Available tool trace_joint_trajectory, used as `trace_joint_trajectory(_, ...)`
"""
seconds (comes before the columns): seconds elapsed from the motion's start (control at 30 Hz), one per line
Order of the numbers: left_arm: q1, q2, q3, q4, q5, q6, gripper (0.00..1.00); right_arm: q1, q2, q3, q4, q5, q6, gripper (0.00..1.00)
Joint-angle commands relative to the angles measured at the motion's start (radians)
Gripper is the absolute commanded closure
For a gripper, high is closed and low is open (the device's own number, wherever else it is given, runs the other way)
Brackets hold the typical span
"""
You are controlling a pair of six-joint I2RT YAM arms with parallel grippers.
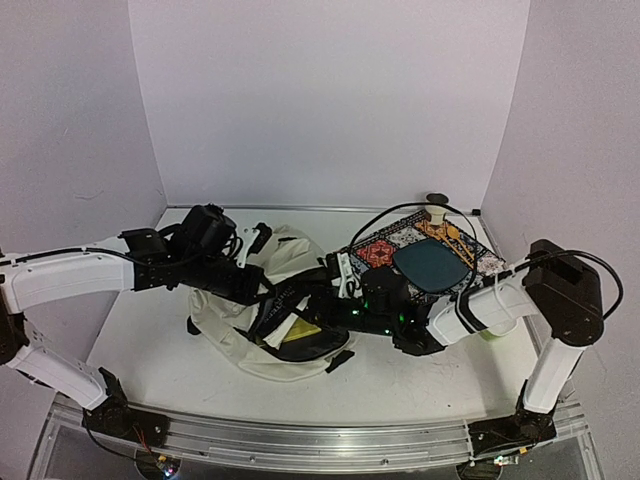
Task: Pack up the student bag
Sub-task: Place the book in the largest pocket of the bag.
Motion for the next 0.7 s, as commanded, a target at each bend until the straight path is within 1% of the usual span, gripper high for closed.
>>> trace_joint_trajectory(0.0, -0.004, -0.046, -0.015, 0.056, 0.042, -0.023, 0.96, 0.016, -0.031, 0.085, -0.097, 0.01, -0.106, 0.34)
trace_joint_trajectory(0.1, -0.004, -0.054, -0.021, 0.078, 0.078, -0.037, 0.96, 0.021, 0.014, 0.105, -0.082, 0.024, -0.096, 0.41)
trace_joint_trajectory(0.2, -0.005, -0.072, -0.029, 0.107, 0.12, -0.053, 0.96, 0.023, 0.061, 0.096, 0.029, 0.04, -0.044, 0.52)
trace_joint_trajectory(0.3, -0.006, -0.087, -0.039, 0.135, 0.16, -0.069, 0.96, 0.024, 0.104, 0.091, 0.137, 0.072, 0.003, 0.61)
trace_joint_trajectory(0.37, -0.008, -0.09, -0.041, 0.149, 0.182, -0.079, 0.96, 0.023, 0.124, 0.098, 0.193, 0.101, 0.024, 0.65)
trace_joint_trajectory(0.43, -0.012, -0.089, -0.04, 0.159, 0.199, -0.085, 0.96, 0.024, 0.138, 0.111, 0.213, 0.133, 0.037, 0.69)
trace_joint_trajectory(0.53, -0.015, -0.097, -0.043, 0.166, 0.197, -0.089, 0.96, 0.023, 0.163, 0.141, 0.213, 0.171, 0.033, 0.71)
trace_joint_trajectory(0.67, -0.015, -0.117, -0.066, 0.162, 0.126, -0.082, 0.96, 0.023, 0.188, 0.172, 0.128, 0.164, 0.017, 0.68)
